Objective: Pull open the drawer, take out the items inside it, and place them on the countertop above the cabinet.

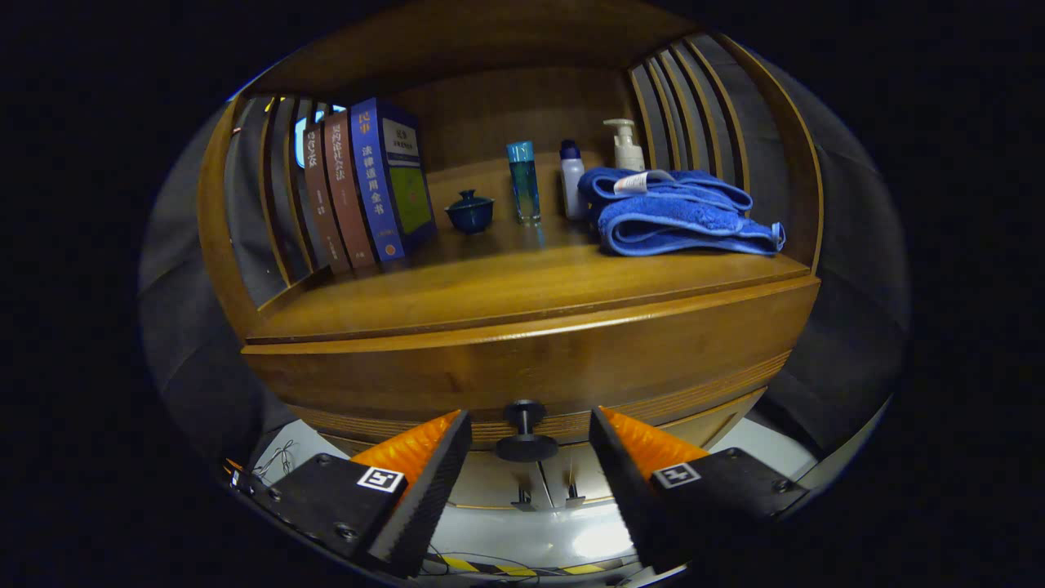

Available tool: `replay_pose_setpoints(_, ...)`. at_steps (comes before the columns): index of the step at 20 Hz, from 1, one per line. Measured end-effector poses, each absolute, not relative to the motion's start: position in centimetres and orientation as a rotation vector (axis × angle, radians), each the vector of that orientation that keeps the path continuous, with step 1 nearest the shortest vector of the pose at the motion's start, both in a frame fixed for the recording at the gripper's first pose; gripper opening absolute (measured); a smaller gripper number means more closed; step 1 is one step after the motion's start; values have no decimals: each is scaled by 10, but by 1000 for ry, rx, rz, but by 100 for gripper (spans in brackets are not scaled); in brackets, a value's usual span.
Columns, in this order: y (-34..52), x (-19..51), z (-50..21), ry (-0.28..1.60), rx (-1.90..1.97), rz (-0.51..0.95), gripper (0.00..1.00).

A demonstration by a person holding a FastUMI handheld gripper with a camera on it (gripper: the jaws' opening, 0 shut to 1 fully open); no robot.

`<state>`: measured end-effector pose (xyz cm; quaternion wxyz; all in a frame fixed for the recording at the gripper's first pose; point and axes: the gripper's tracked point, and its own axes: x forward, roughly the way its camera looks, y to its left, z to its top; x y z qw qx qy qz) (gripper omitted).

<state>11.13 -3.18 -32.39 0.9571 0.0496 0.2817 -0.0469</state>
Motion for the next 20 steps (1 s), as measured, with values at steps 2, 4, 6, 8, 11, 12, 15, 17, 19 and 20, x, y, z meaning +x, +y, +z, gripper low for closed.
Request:
replay_pose_setpoints(2,-33,114,-333,591,90,-97,81)
replay_pose_setpoints(4,-33,111,-333,611,77,-93,61)
replay_pose_setpoints(6,-31,115,-341,614,46,-84,44)
replay_pose_setpoints(8,-32,112,-333,616,32,-70,44)
replay_pose_setpoints(11,-30,113,-339,624,30,-55,35)
replay_pose_setpoints(12,-31,112,-339,630,26,-56,35)
replay_pose_setpoints(15,-30,109,-339,659,42,-66,35)
replay_pose_setpoints(17,-30,102,-338,668,53,-68,35)
replay_pose_setpoints(19,-29,88,-336,675,52,-67,35)
replay_pose_setpoints(20,-30,79,-335,679,52,-67,35)
